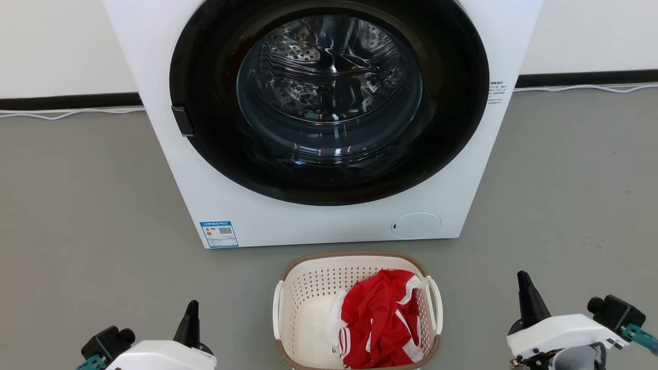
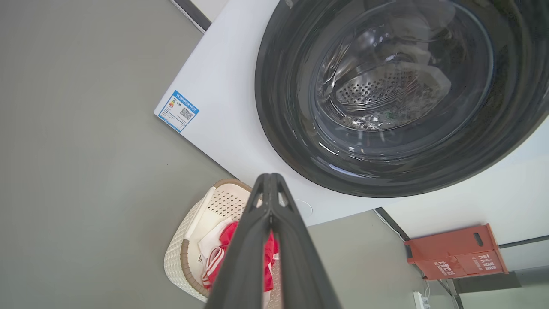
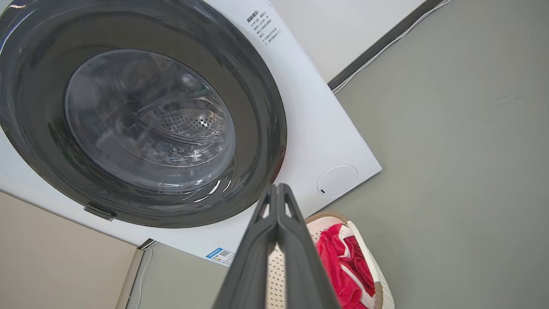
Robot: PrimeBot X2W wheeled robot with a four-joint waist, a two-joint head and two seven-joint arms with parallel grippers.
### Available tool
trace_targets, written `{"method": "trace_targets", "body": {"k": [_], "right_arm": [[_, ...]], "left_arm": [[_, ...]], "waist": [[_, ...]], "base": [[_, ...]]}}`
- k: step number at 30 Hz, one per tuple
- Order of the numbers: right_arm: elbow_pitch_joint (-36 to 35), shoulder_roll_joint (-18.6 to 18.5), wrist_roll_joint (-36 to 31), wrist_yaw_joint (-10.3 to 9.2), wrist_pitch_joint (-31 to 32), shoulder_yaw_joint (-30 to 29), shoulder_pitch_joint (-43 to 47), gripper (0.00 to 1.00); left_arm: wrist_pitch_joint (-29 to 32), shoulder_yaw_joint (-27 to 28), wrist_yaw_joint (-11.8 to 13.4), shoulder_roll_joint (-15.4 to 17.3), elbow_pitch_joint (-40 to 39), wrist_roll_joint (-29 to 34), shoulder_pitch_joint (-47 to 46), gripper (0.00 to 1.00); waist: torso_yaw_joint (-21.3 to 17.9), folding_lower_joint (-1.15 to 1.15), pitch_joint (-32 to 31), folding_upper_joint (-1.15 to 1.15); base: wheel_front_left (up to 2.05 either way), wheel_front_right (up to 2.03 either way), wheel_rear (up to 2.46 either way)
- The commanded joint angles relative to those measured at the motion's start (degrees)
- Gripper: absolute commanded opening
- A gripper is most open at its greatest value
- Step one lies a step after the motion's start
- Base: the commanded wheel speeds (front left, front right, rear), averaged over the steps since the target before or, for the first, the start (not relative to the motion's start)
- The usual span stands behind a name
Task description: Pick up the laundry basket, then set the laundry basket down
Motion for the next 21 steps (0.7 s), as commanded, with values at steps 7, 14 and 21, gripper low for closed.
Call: {"method": "trace_targets", "body": {"k": [7,14,21], "right_arm": [[-3.2,-0.2,6.1,0.20,1.7,-0.1,-0.8,0.00],[-4.4,-0.2,11.1,0.23,2.8,-0.3,-0.6,0.00],[-5.6,-0.2,16.0,0.25,4.0,-0.6,-0.4,0.00]], "left_arm": [[1.3,1.8,-1.2,0.4,-2.7,-4.9,-2.3,0.00],[2.5,2.4,-1.7,0.4,-3.6,-8.8,-2.4,0.00],[3.6,3.1,-2.3,0.4,-4.5,-12.7,-2.5,0.00]], "waist": [[0.2,-0.01,0.1,0.00],[0.4,-0.01,0.1,0.00],[0.6,-0.01,0.2,0.00]], "base": [[0.00,0.00,0.00],[0.00,0.00,0.00],[0.00,0.00,0.00]]}}
